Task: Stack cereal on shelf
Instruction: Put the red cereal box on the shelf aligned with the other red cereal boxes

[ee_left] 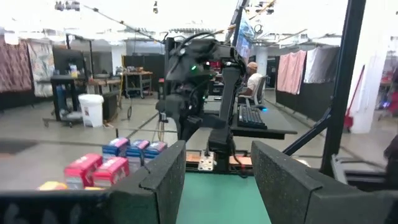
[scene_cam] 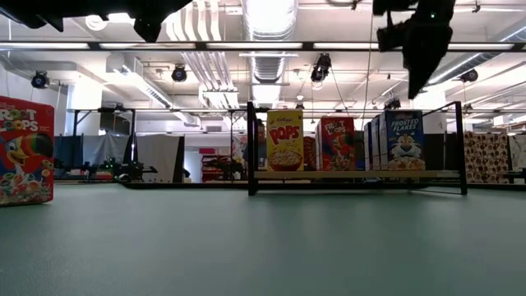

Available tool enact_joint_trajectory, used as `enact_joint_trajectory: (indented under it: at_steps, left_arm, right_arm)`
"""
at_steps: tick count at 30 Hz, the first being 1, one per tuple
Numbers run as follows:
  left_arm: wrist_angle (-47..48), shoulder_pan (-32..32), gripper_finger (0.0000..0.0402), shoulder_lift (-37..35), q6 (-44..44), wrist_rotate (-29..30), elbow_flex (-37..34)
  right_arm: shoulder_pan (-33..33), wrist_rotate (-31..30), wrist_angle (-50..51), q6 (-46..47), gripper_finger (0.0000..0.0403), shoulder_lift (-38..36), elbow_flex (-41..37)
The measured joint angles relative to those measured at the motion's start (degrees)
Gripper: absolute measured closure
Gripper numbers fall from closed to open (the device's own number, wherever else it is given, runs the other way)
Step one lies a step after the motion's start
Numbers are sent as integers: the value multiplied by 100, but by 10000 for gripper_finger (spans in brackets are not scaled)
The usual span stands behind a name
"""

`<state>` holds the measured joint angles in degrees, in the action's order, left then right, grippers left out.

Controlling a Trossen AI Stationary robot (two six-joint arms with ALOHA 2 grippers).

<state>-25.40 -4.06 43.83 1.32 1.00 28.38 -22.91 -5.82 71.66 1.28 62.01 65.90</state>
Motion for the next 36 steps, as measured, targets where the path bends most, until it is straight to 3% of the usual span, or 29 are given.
enact_joint_trajectory:
  at_steps: [3,6,11,21,30,36]
  left_arm:
    - [120,0,235,0,346,65,0]
    - [463,-2,235,0,632,486,40]
    - [2039,0,235,222,1156,1172,583]
    - [5170,142,235,1453,2314,1196,1945]
    - [7514,239,235,2454,3397,1157,3089]
    - [9134,231,235,3140,4124,915,4072]
  right_arm:
    - [324,-3,-732,120,394,-378,-282]
    - [722,-12,-1628,171,394,-776,-700]
    - [1321,-38,-3369,-11,394,-1303,-1538]
    - [2023,-332,-6513,-916,394,-1731,-3061]
    - [2094,-317,-8025,-1777,394,-1975,-3756]
    - [2094,-170,-7880,-1824,394,-2551,-3841]
